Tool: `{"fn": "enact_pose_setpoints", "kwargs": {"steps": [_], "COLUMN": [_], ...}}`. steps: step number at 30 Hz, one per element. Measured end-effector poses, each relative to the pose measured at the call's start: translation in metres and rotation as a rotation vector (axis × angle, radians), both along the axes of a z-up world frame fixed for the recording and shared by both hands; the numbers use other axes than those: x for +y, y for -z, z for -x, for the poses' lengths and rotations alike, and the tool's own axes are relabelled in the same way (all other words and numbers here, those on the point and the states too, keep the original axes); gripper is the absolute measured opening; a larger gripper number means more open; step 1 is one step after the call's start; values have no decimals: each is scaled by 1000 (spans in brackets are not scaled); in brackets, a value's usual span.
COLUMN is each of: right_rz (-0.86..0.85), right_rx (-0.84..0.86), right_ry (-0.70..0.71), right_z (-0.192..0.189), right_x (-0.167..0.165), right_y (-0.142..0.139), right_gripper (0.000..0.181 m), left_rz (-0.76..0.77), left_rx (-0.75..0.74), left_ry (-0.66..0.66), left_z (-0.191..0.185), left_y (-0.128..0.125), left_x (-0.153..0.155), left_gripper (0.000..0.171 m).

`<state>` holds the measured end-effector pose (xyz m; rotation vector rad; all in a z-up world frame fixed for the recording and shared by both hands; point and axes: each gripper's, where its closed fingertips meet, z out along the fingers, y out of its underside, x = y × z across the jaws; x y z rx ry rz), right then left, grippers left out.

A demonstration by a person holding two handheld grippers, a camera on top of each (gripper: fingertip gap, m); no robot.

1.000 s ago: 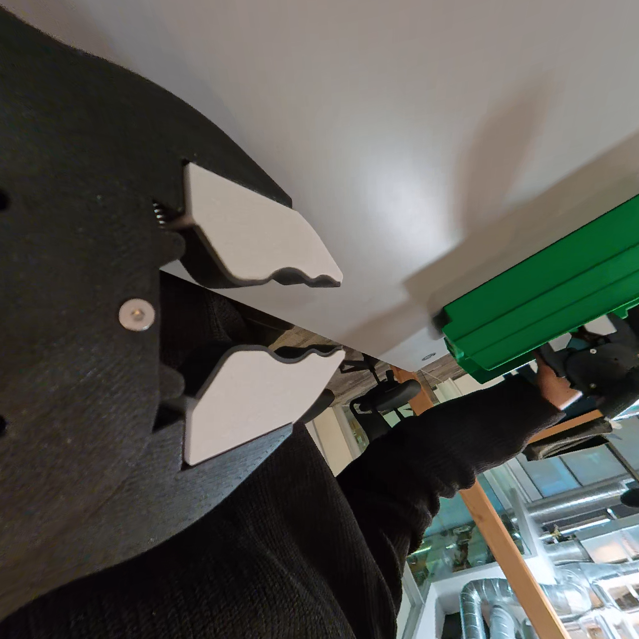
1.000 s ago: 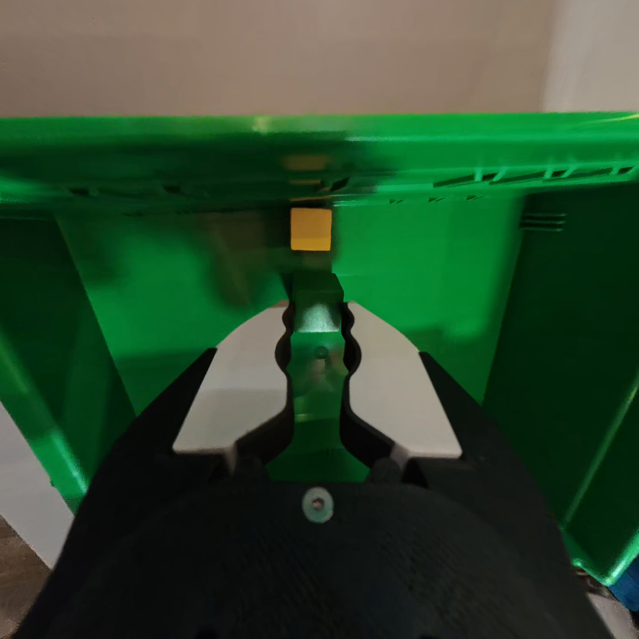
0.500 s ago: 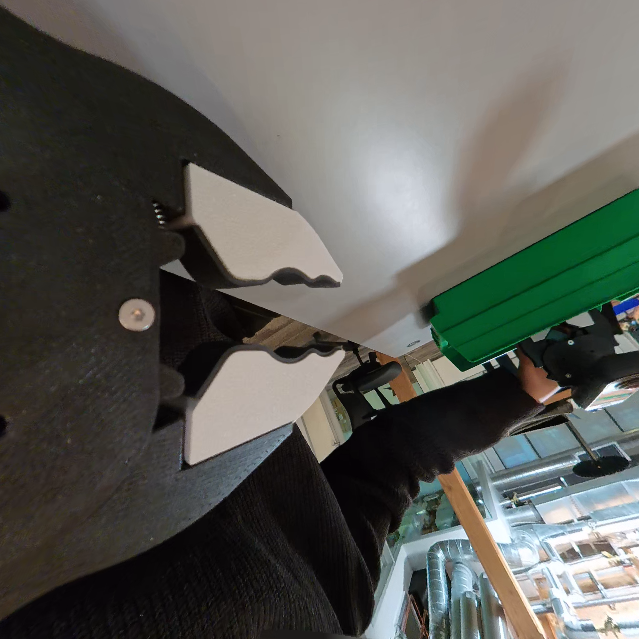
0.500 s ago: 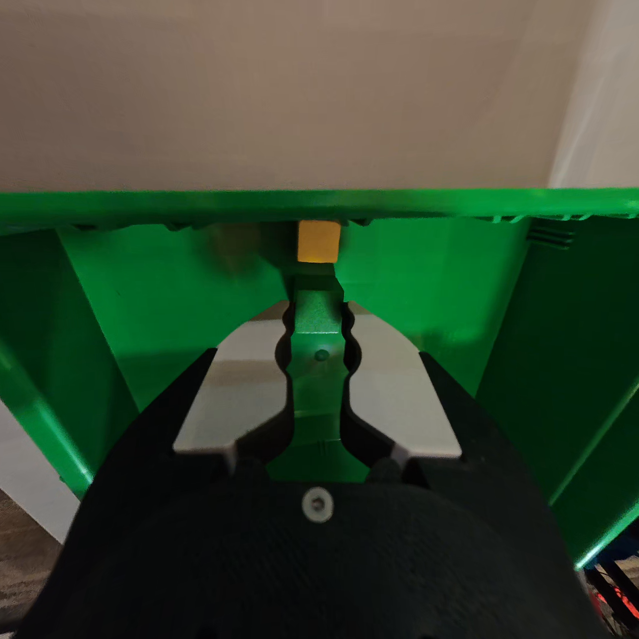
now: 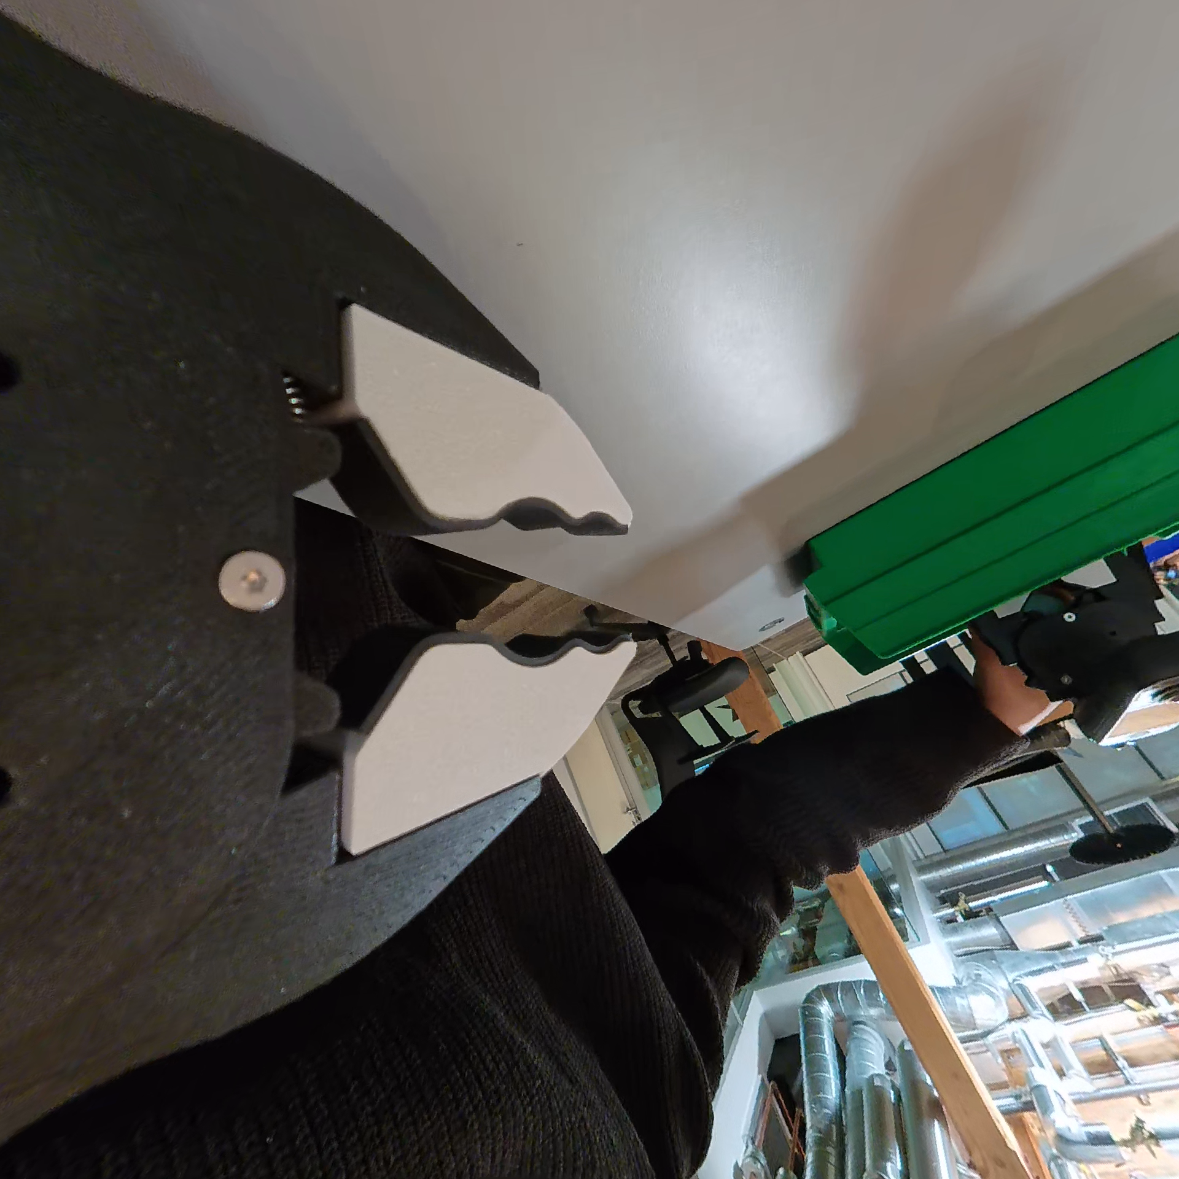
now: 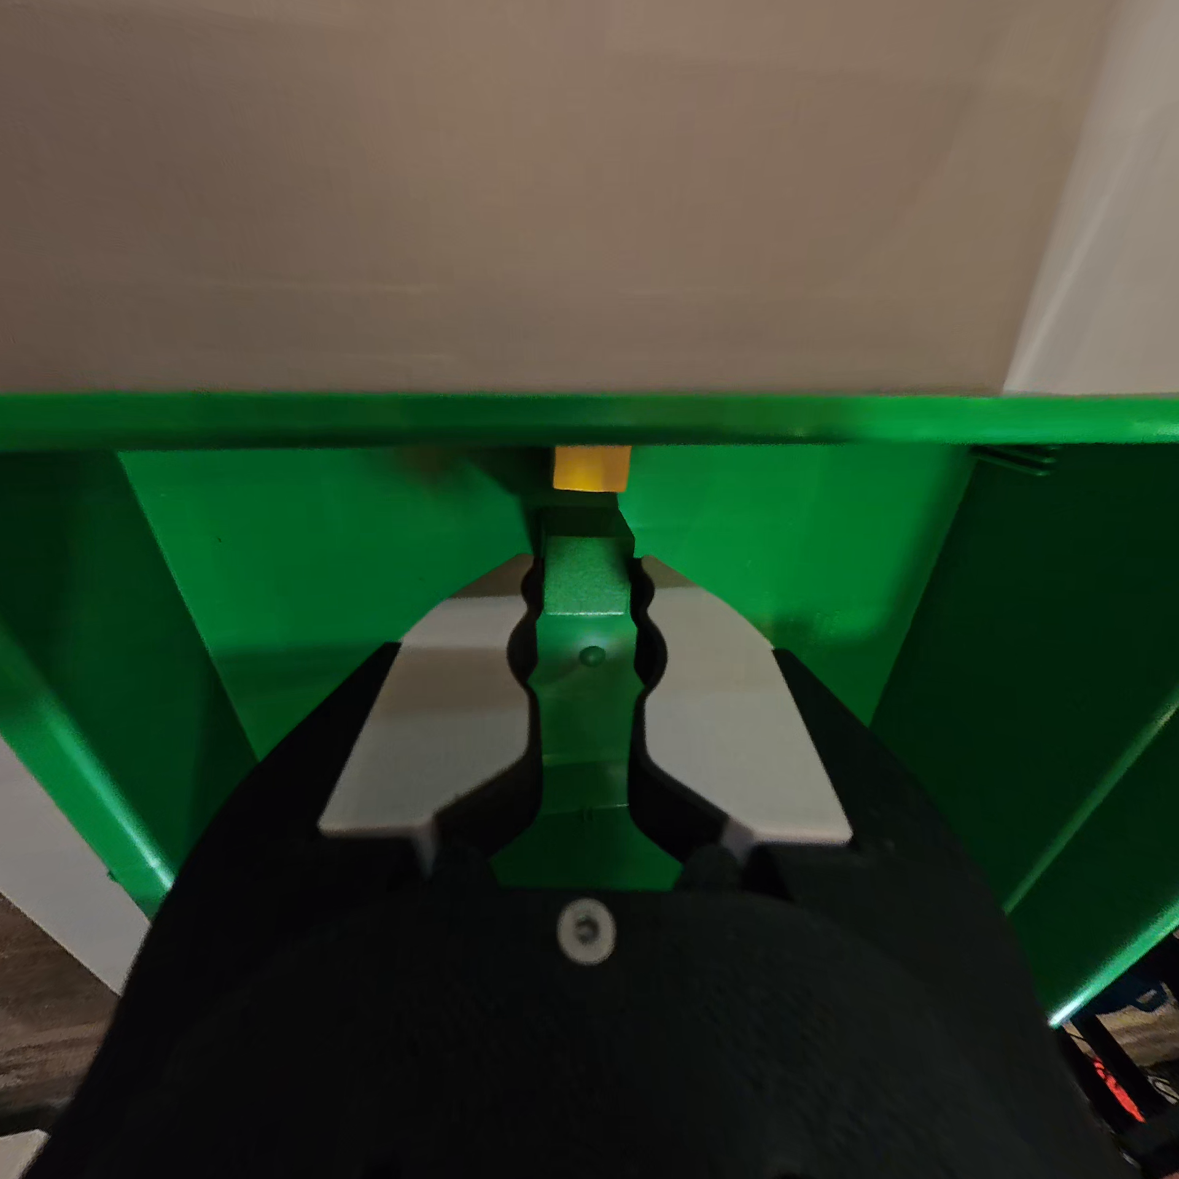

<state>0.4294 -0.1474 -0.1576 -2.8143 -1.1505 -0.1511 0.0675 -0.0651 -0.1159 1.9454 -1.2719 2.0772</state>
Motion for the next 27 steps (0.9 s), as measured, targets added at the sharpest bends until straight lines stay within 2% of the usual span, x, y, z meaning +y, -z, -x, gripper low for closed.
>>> {"fn": "enact_pose_setpoints", "kwargs": {"steps": [16, 27], "right_rz": [14, -17], "right_rx": [-4, 13], "right_ry": [12, 21], "right_z": [-1, 0], "right_x": [-1, 1], "right_y": [0, -6], "right_gripper": [27, 32], "left_rz": [24, 41], "left_rx": [-21, -22], "left_ry": [-47, -54], "left_z": [0, 0], "left_y": [-1, -2], "left_x": [11, 13], "left_gripper": [18, 16]}}
